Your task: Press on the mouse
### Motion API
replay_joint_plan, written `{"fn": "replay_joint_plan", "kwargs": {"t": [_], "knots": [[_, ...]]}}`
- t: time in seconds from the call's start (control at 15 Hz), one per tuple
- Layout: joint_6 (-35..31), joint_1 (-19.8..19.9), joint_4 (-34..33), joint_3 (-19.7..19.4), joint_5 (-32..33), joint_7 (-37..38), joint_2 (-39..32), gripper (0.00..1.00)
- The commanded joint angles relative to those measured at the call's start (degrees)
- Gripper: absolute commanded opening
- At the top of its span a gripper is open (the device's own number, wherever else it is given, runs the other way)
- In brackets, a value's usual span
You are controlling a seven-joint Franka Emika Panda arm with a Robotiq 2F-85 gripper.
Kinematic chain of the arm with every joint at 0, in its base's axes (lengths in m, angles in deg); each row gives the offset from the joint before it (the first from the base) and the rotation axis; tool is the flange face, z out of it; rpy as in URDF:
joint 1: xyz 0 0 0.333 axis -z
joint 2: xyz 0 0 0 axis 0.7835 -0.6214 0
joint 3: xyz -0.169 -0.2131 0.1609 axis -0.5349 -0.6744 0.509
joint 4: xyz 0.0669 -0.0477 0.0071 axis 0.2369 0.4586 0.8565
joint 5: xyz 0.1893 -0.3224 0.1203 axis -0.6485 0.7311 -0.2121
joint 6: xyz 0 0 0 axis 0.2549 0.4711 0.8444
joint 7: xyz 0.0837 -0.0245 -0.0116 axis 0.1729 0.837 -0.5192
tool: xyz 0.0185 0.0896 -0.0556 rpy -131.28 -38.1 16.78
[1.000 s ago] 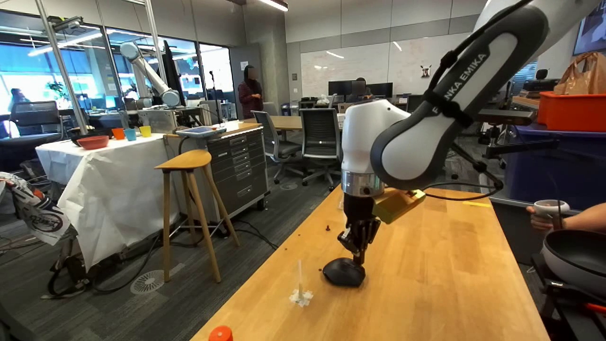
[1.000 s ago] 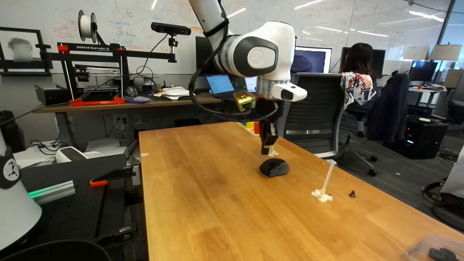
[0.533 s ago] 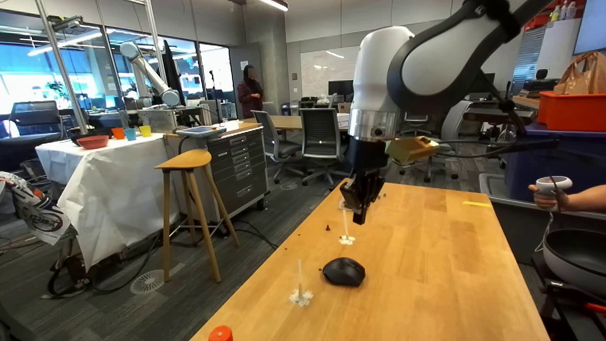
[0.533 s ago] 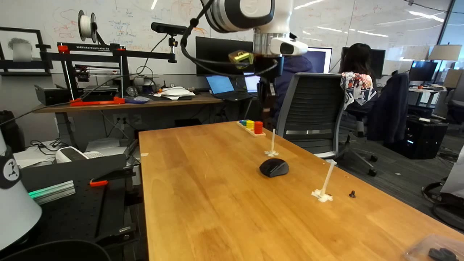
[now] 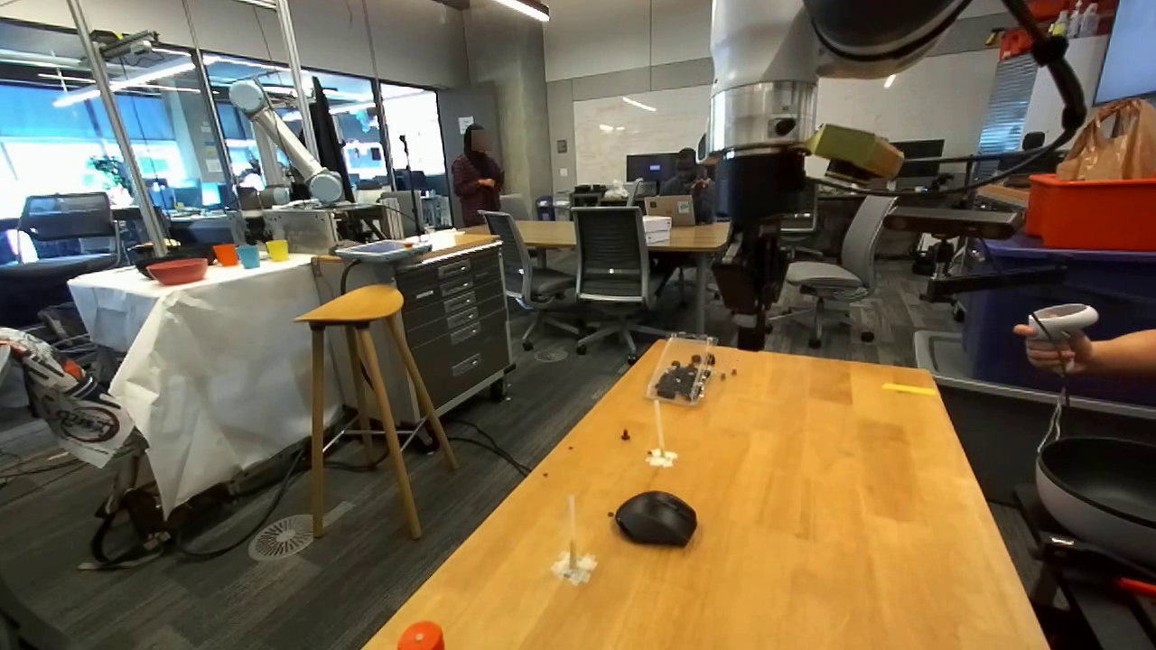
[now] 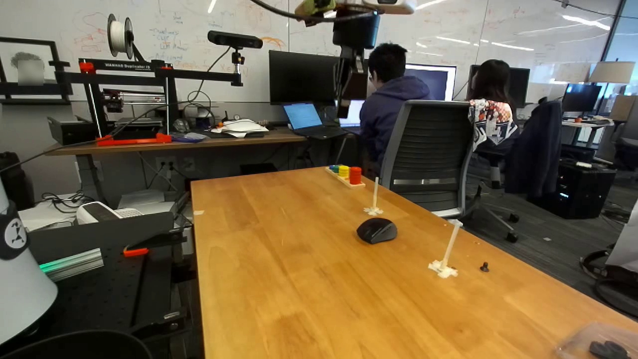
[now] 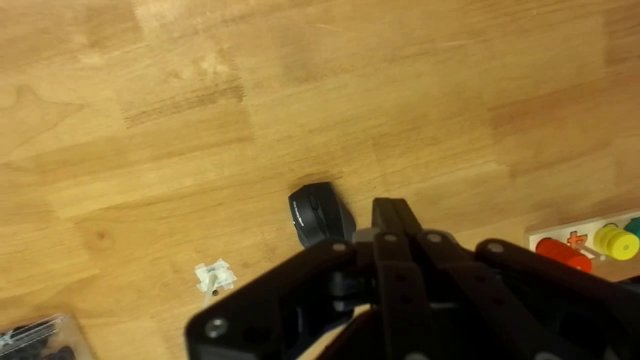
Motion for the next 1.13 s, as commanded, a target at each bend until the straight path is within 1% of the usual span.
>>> {"fn": "replay_joint_plan", "kwargs": {"t": [0.0, 0.13, 0.33, 0.6, 0.67, 0.87, 0.93, 1.0, 1.07], "knots": [[6.58, 0.81, -0.89, 0.24, -1.89, -3.66, 4.11, 0.30], [8.76, 0.66, -0.97, 0.32, -2.12, -4.41, 5.74, 0.44], [11.29, 0.56, -1.04, 0.30, -2.42, -6.20, 7.98, 0.69], [13.29, 0.49, -0.79, 0.24, -2.61, -7.67, 10.61, 0.98], [13.72, 0.47, -0.83, 0.21, -2.74, -8.00, 11.05, 1.00], [15.21, 0.38, -0.78, 0.02, -3.30, -9.89, 12.20, 1.00], [15.70, 0.53, -0.82, 0.13, -3.12, -8.80, 12.36, 1.00], [13.85, 0.65, -0.65, 0.50, -1.70, -7.94, 10.98, 1.00], [13.98, 0.65, -0.63, 0.50, -1.70, -7.93, 11.09, 1.00]]}}
